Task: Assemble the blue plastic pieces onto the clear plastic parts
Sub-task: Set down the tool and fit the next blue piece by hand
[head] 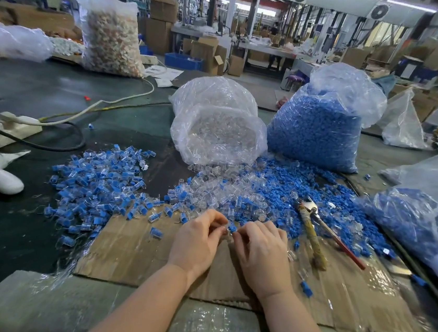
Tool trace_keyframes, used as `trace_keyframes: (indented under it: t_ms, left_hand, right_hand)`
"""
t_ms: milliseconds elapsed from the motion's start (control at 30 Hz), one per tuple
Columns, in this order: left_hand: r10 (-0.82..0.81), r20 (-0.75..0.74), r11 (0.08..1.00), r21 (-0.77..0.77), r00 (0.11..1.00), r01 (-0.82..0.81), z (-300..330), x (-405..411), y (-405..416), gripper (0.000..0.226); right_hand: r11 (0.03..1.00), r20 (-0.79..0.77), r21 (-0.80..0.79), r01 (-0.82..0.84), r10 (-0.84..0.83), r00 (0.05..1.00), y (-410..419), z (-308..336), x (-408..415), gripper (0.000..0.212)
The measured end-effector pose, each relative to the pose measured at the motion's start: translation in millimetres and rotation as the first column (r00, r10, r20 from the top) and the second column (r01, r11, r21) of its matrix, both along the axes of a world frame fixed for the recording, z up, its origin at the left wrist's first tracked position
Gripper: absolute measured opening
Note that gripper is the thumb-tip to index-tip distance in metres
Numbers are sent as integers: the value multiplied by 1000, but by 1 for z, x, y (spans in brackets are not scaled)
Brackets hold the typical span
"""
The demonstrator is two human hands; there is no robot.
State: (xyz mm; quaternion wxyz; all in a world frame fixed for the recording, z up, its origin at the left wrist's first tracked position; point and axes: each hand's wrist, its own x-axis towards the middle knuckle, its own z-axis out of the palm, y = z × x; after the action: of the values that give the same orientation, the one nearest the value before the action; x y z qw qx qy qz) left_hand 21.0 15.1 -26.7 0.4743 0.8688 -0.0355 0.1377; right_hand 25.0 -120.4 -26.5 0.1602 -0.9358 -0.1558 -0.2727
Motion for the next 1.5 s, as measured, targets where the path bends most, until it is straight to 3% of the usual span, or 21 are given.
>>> trace_keyframes:
  t_ms: [400,900,1300,1400,1500]
  left_hand:
    - [-44,-12,998,53,999,44,0,-1,0,11]
    - [-43,-88,994,-102,995,34,1,0,2,15]
    - [-65,-75,994,-88,995,58,1,0,5,16]
    - [-62,-67,993,-100,996,55,1,-1,5,13]
    - [-53,-55,991,-123,997,46,1,0,4,20]
  right_hand:
    - [999,8,31,-8,8,1000,-1,1,-1,23]
    - [988,23,99,-120,118,993,-2,5,-4,12]
    - [979,37,90,-183,180,983,-3,6,-5,19]
    - [979,27,89,-183,182,983,-1,8,-6,30]
    - [975,24,93,-201,200,980,-1,9,-6,22]
